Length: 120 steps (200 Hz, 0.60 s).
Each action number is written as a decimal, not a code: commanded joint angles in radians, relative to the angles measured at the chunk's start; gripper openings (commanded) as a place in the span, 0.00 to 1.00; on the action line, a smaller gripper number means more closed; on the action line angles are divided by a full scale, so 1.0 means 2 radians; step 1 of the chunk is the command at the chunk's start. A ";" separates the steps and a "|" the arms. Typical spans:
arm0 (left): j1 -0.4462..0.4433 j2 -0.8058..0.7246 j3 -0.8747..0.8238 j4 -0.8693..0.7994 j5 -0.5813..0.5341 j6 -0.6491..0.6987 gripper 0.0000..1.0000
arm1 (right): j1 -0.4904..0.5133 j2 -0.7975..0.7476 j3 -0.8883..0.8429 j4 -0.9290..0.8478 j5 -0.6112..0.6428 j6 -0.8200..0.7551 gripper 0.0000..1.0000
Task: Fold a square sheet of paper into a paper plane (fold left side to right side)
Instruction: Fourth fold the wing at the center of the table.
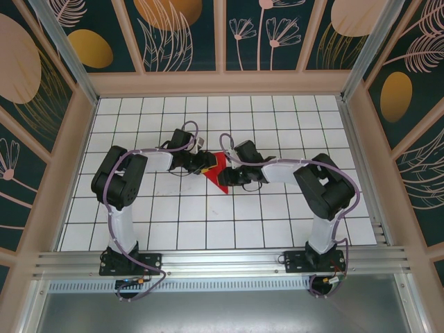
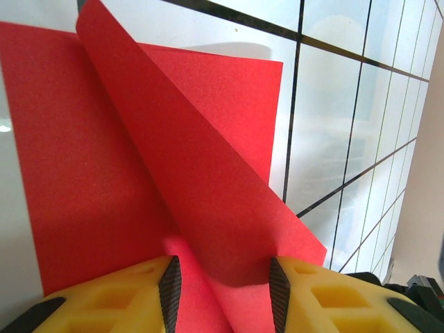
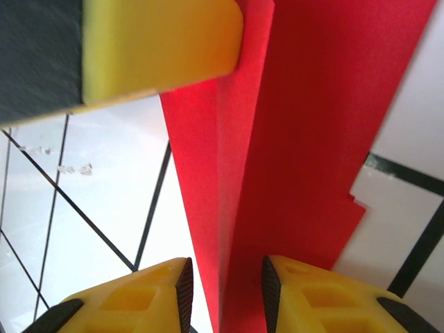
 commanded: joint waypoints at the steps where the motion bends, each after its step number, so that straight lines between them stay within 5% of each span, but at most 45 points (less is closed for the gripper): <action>1: -0.003 0.011 -0.001 -0.030 -0.028 0.016 0.42 | 0.006 -0.002 0.002 -0.024 0.018 -0.012 0.32; 70: -0.003 0.012 -0.001 -0.030 -0.029 0.015 0.42 | 0.005 -0.002 -0.004 -0.027 0.019 -0.014 0.18; 120: -0.003 0.017 -0.002 -0.032 -0.033 0.018 0.42 | -0.014 0.002 -0.011 0.018 -0.054 -0.014 0.09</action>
